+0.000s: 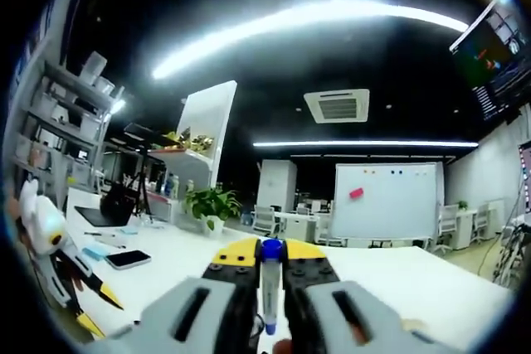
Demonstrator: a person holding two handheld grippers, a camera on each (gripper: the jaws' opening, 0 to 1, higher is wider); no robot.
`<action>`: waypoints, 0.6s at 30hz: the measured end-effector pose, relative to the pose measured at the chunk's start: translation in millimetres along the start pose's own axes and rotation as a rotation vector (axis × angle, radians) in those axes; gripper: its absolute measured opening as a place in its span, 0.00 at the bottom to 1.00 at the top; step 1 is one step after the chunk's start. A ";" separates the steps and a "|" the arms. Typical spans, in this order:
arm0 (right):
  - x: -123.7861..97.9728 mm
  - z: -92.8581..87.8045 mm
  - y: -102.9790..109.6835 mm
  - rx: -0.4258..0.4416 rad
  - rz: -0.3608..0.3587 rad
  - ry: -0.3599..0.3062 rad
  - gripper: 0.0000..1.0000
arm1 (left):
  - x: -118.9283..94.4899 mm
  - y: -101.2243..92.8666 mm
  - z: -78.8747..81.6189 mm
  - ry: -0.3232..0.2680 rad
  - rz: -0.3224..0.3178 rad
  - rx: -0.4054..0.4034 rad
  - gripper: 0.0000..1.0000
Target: Place the scattered laser pointers and whiteboard markers into the pen holder and stack the scattered paper cups together
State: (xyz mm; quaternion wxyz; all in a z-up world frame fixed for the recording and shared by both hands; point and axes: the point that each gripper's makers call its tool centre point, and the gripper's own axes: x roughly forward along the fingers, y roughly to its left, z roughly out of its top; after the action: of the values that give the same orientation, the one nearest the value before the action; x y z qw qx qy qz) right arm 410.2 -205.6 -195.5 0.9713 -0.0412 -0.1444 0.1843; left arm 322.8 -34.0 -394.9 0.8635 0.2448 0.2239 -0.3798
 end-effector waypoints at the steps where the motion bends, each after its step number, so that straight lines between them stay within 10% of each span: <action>1: 0.3 0.4 0.8 -0.002 0.002 -0.001 0.11 | 0.0 0.2 -0.5 0.000 0.001 -0.002 0.46; 18: 13.8 9.4 2.1 0.044 -0.004 -0.024 0.11 | 0.9 -0.2 -1.6 -0.007 -0.003 -0.009 0.46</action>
State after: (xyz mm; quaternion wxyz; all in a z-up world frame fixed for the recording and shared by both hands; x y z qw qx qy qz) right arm 419.0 -198.3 -183.1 0.9706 -0.0176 -0.1518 0.1860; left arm 322.9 -33.6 -396.7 0.8648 0.2394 0.2229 -0.3810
